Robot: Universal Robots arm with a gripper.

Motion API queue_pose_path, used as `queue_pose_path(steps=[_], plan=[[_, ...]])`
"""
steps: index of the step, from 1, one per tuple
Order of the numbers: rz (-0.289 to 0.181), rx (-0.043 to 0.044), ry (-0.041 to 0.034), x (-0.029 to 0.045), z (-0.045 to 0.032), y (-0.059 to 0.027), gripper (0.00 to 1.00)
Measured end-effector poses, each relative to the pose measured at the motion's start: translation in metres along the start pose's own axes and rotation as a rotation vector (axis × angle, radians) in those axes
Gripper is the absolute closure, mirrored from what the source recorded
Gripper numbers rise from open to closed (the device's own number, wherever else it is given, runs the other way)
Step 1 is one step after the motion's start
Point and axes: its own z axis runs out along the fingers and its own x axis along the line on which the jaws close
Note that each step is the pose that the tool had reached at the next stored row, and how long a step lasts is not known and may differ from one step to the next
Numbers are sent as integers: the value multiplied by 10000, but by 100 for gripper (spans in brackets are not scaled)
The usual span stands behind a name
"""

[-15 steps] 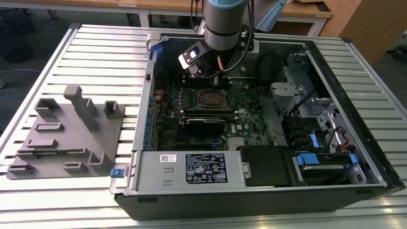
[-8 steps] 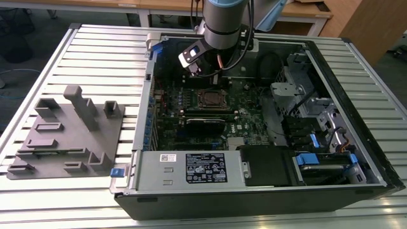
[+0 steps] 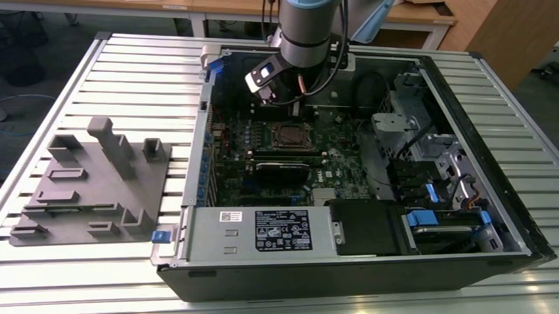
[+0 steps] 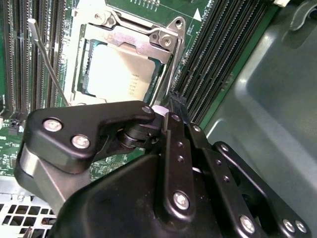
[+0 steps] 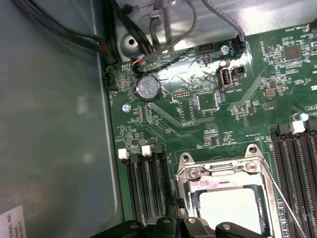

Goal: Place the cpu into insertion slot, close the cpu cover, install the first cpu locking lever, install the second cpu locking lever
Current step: 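Install the first cpu locking lever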

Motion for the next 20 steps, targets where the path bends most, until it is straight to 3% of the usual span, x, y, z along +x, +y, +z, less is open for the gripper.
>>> queue_pose_path(steps=[6, 14, 20], plan=[[52, -43, -198, -1, 5, 0, 90], [74, -50, -216, 1, 7, -1, 90], [74, -50, -216, 8, -42, 1, 90]])
